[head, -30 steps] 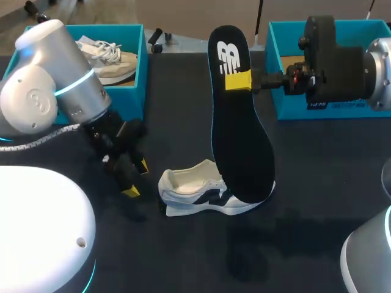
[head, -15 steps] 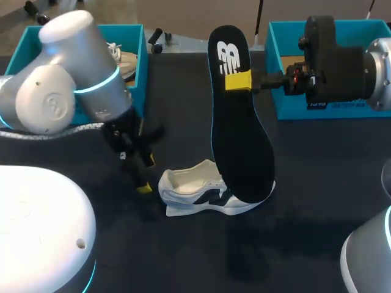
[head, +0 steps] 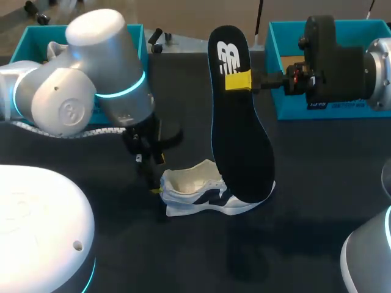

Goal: Take the shoe out of the shoebox, open the shoe tongue, remove and reinsert the insole, then place the shoe into the shoebox

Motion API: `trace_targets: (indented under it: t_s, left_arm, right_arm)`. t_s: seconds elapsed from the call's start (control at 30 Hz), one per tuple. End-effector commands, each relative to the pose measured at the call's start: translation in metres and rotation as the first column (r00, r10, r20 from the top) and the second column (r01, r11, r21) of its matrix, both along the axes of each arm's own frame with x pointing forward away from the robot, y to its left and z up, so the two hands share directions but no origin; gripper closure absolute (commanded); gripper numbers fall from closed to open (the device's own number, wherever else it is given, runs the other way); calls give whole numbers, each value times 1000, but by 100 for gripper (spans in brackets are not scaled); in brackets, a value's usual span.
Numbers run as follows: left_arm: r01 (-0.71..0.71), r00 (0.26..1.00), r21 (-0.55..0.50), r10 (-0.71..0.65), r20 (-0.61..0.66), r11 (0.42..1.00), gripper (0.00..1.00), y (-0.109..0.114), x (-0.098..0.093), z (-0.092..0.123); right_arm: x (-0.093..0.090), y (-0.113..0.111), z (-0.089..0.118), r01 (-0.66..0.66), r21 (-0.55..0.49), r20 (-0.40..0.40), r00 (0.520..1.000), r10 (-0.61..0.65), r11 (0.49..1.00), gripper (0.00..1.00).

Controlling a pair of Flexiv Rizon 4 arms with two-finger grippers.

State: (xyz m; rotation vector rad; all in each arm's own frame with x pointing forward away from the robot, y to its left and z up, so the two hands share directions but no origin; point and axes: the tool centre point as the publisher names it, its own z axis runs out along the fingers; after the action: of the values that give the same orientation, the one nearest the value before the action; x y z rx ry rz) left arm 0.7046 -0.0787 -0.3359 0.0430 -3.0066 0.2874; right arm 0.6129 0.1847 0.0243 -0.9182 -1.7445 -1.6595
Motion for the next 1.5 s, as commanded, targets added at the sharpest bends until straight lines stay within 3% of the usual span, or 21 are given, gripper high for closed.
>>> trace_targets:
  t_s: [0.03, 1.0, 1.5]
  left_arm:
    - [2, 1000, 29, -2, 13, 1000, 0, -7, -1, -3]
    - [-69, 995, 157, 56, 83, 985, 0, -38, -8, -18]
    - [-112, 991, 153, 99, 90, 982, 0, -34, -6, -23]
  right_arm:
    - [1, 2, 0, 2, -2, -2, 1000, -2, 1000, 100]
    - [1, 2, 0, 2, -2, -2, 1000, -2, 1000, 100]
    - [1, 2, 0, 2, -2, -2, 1000, -2, 1000, 100]
